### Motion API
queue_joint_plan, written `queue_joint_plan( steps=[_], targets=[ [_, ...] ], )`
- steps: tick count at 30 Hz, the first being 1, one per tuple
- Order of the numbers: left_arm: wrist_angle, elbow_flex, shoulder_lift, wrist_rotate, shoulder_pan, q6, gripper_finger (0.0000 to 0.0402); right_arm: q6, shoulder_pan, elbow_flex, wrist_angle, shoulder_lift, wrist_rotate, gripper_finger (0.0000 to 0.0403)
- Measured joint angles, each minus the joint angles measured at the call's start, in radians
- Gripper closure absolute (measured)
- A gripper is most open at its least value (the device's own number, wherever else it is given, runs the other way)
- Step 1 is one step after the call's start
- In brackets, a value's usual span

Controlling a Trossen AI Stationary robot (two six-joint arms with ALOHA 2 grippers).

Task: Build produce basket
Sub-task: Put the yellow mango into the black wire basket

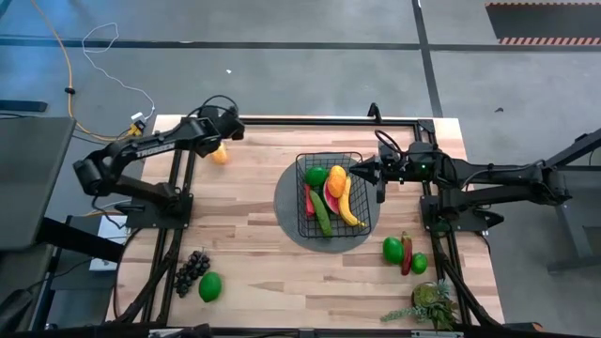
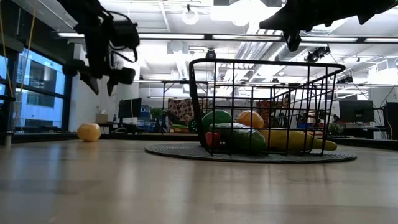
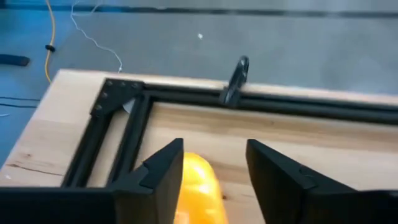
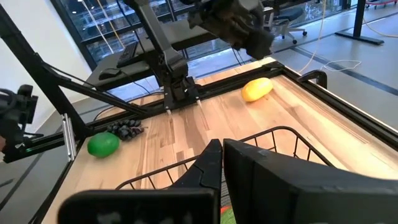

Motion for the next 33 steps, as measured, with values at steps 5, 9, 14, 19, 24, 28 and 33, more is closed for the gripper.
queue_joint_plan(
  steps=[5, 9, 14, 19, 24, 28, 33],
  targets=[
    [-0.01, 0.0, -0.053, -0.004, 0.005, 0.0, 0.0191, 0.0, 0.0, 0.0, 0.0, 0.0, 0.0, 0.0402],
    [-0.025, 0.0, -0.055, 0.01, 0.004, -0.005, 0.0162, 0.005, 0.001, 0.0, 0.0, 0.0, 0.0, 0.0402],
    [-0.086, -0.003, -0.053, 0.013, 0.004, -0.07, 0.0129, 0.003, 0.001, 0.0, 0.0, 0.0, 0.0, 0.0402],
    [-0.072, -0.076, -0.053, 0.045, 0.004, -0.182, 0.0116, -0.02, 0.001, 0.0, 0.0, 0.0, 0.0, 0.0402],
    [-0.015, -0.177, -0.053, 0.093, 0.004, -0.263, 0.0115, -0.023, 0.001, 0.0, 0.0, 0.0, -0.001, 0.0402],
    [0.094, -0.231, -0.053, 0.101, 0.011, -0.271, 0.0115, -0.023, 0.001, 0.0, 0.0, 0.0, -0.001, 0.0402],
    [0.141, -0.26, -0.019, 0.113, 0.03, -0.286, 0.0115, -0.022, 0.001, 0.0, 0.0, 0.0, -0.001, 0.0402]
  ],
)
